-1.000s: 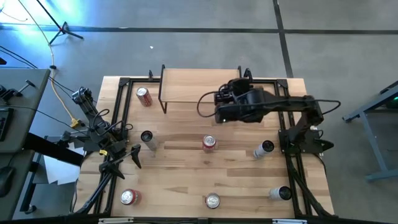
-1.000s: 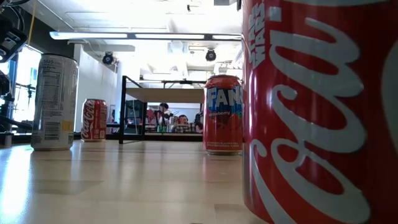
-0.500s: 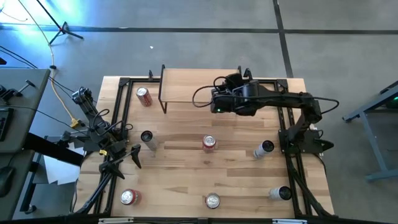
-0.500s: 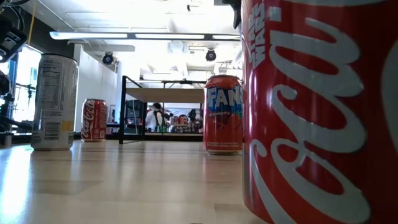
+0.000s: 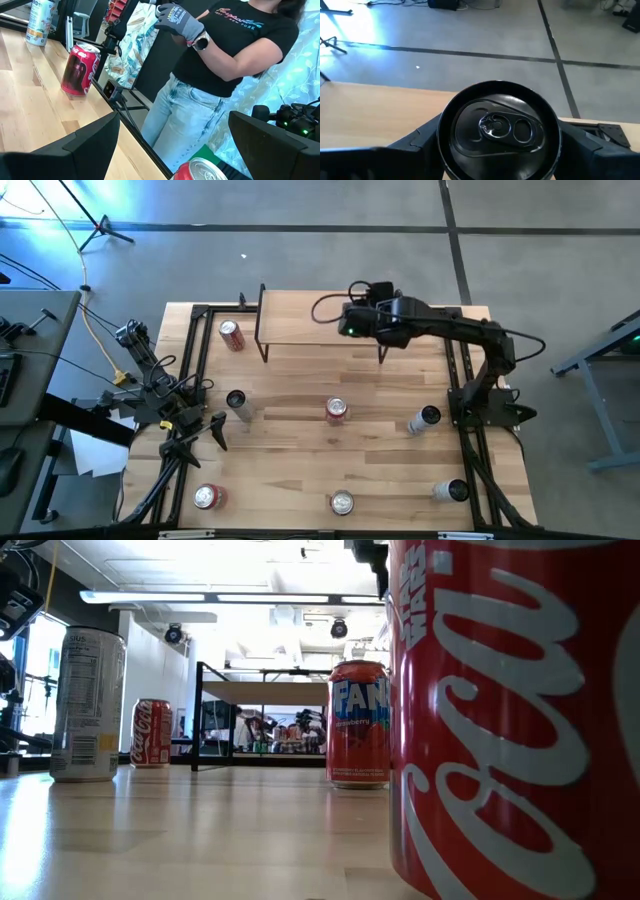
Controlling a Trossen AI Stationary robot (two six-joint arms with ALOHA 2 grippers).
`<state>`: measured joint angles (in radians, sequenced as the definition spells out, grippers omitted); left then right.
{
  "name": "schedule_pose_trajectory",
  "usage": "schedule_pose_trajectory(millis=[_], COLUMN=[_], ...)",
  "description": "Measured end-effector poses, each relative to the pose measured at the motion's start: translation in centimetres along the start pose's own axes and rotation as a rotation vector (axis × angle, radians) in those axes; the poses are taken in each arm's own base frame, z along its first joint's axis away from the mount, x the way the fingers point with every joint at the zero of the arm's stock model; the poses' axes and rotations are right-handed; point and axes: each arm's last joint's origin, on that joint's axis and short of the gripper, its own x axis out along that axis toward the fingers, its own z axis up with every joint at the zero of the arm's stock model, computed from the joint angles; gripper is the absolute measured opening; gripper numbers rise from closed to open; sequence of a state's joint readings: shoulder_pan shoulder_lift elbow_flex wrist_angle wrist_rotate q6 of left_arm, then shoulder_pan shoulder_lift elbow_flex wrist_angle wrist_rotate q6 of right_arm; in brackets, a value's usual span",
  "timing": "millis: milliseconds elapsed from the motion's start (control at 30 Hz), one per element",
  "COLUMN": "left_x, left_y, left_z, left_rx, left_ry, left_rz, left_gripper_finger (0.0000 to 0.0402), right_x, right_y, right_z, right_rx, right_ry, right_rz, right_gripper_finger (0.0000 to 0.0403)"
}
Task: Place canned beverage on shelf
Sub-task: Put the top white blue soda can on the shelf
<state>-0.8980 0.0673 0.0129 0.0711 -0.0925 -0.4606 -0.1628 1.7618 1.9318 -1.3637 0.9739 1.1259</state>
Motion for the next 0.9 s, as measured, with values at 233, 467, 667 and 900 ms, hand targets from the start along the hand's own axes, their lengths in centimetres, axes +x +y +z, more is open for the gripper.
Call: schedule_pose_trajectory(millis=[233,467,667,900], left_x=[0.0,0.0,0.0,0.0], left_y=[0.0,0.0,0.0,0.0], left_z=[0.0,0.0,0.0,0.0], left_rx=[0.000,0.000,0.000,0.000], left_ry=[0.000,0.001,0.000,0.000], left_rz=[0.000,0.000,0.000,0.000], left_gripper_finger=[0.0360,0.0360,0.0360,0.0360], right_x=[3.1,4.9,5.7,6.5], right_y=[1.0,1.3,1.2,0.9], right_z=[-0.8,-1.4,-0.7,-0.1], right_rx=[0.003,0.034,0.032,0.030], right_ry=[-0.010,-0.022,-0.037,-0.050], right_rz=[0.011,0.008,0.003,-0.018], right_gripper_finger=[0.0259,0.0259,0.0259,0.0259])
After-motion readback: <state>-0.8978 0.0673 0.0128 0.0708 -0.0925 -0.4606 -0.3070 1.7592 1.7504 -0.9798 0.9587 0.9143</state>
